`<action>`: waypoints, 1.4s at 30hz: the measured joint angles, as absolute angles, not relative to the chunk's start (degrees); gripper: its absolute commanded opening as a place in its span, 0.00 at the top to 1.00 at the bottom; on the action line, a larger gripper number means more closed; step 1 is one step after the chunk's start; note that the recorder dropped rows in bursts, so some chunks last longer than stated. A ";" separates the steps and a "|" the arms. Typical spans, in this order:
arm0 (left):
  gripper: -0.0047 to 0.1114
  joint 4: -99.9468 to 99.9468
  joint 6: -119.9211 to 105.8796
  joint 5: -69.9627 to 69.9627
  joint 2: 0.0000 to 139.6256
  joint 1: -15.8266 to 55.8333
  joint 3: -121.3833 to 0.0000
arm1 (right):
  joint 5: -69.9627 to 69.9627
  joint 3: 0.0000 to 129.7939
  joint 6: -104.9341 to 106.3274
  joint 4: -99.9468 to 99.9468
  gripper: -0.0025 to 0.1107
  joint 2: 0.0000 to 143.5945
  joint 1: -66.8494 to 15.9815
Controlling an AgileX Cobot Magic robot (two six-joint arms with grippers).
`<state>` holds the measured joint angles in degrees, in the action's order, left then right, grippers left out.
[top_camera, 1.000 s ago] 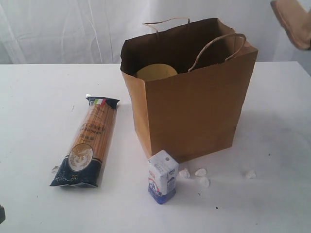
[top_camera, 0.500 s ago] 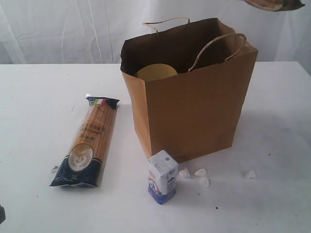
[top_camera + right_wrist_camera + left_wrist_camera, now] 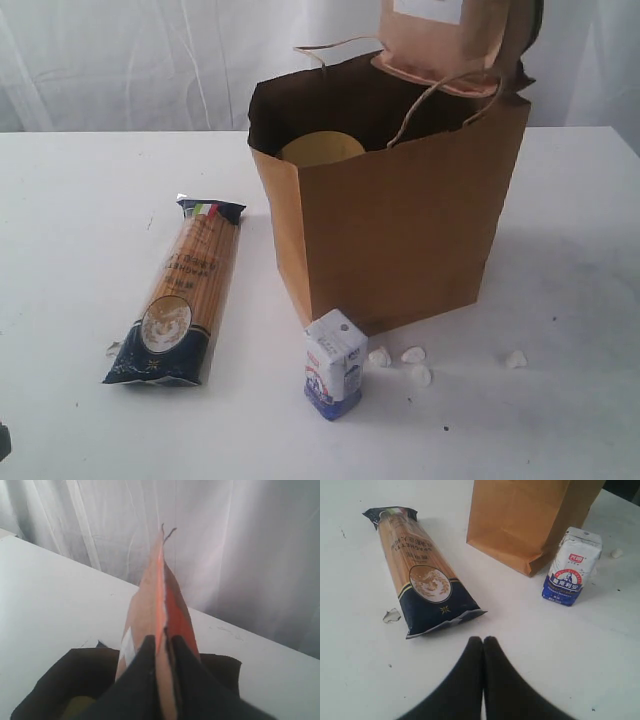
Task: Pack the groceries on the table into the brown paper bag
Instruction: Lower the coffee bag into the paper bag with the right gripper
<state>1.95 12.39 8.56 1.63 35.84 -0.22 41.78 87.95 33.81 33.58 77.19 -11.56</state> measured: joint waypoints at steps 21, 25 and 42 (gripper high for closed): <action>0.96 1.95 12.39 8.56 1.63 35.84 -0.22 | 39.87 87.95 38.26 33.69 0.98 84.47 -12.56; 0.96 1.95 12.39 8.56 1.63 35.84 -0.22 | 39.47 87.95 39.16 33.69 0.98 86.11 -12.56; 0.96 1.95 12.39 8.56 1.63 35.84 -0.22 | 43.42 87.95 39.65 33.48 0.98 92.53 -12.56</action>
<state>1.95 12.39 8.56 1.63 35.84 -0.22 43.42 87.95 39.65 33.48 92.53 -12.56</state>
